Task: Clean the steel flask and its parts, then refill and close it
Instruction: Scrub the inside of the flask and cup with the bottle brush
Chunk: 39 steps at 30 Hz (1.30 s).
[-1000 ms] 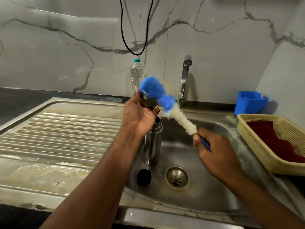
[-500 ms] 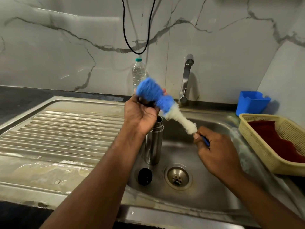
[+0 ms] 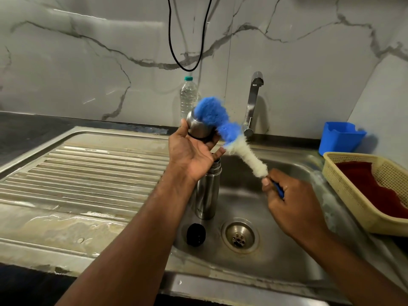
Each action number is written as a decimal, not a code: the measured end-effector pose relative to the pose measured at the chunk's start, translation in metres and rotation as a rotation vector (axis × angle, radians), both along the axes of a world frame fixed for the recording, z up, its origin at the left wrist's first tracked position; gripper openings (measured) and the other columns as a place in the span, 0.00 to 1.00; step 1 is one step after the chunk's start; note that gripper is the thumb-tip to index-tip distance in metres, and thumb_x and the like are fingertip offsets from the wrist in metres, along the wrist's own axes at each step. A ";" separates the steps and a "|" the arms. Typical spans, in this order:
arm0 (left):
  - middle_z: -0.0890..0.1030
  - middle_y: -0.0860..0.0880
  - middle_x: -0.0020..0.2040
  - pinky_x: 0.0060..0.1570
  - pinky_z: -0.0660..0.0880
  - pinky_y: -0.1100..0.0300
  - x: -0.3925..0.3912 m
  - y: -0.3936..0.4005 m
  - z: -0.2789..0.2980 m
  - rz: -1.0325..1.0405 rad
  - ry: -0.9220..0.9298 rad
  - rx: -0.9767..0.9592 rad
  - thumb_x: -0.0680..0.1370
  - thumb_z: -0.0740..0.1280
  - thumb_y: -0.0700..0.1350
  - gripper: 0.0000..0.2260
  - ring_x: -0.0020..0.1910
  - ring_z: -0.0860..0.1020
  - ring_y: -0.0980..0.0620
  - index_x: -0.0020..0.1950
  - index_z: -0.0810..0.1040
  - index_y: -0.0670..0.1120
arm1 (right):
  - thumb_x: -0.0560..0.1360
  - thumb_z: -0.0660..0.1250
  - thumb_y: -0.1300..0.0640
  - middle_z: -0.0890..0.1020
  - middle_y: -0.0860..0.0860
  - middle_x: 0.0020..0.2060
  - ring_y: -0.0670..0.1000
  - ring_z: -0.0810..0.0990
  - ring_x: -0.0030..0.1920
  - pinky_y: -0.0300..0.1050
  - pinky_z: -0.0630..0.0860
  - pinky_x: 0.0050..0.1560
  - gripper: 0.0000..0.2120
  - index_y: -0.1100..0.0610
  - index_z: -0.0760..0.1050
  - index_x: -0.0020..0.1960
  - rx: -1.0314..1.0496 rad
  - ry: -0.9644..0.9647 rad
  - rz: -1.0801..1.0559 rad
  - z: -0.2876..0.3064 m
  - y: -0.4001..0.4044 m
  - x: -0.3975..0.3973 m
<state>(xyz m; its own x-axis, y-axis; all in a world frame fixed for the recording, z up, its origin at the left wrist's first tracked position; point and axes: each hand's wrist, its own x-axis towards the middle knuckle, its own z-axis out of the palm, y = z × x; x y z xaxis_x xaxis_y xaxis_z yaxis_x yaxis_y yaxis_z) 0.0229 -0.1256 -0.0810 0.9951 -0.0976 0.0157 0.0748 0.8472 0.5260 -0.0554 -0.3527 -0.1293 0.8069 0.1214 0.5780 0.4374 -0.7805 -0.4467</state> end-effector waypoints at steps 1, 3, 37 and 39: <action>0.84 0.39 0.60 0.64 0.76 0.42 -0.001 0.000 0.000 -0.013 -0.010 -0.022 0.82 0.61 0.59 0.28 0.59 0.83 0.42 0.76 0.73 0.43 | 0.81 0.62 0.50 0.73 0.46 0.28 0.46 0.73 0.27 0.51 0.73 0.26 0.05 0.46 0.72 0.46 -0.035 -0.011 0.001 0.001 0.001 -0.001; 0.83 0.41 0.55 0.57 0.79 0.46 -0.005 -0.003 0.002 -0.017 -0.013 -0.014 0.79 0.64 0.57 0.28 0.52 0.84 0.44 0.75 0.74 0.42 | 0.81 0.63 0.51 0.74 0.46 0.28 0.46 0.73 0.27 0.51 0.74 0.26 0.05 0.46 0.72 0.46 -0.064 -0.007 -0.025 0.000 0.001 -0.002; 0.80 0.38 0.62 0.61 0.79 0.49 -0.007 0.003 -0.004 0.097 -0.089 0.094 0.70 0.77 0.45 0.28 0.65 0.77 0.37 0.68 0.75 0.39 | 0.82 0.64 0.52 0.74 0.46 0.28 0.48 0.74 0.29 0.45 0.70 0.28 0.10 0.46 0.72 0.41 0.155 0.074 0.025 0.002 0.000 -0.001; 0.77 0.36 0.65 0.73 0.71 0.41 -0.006 0.002 -0.005 0.077 -0.095 0.062 0.76 0.72 0.44 0.22 0.71 0.75 0.34 0.69 0.73 0.39 | 0.81 0.63 0.51 0.74 0.47 0.28 0.48 0.74 0.28 0.49 0.71 0.28 0.09 0.47 0.73 0.42 0.122 0.078 0.031 0.002 0.001 -0.001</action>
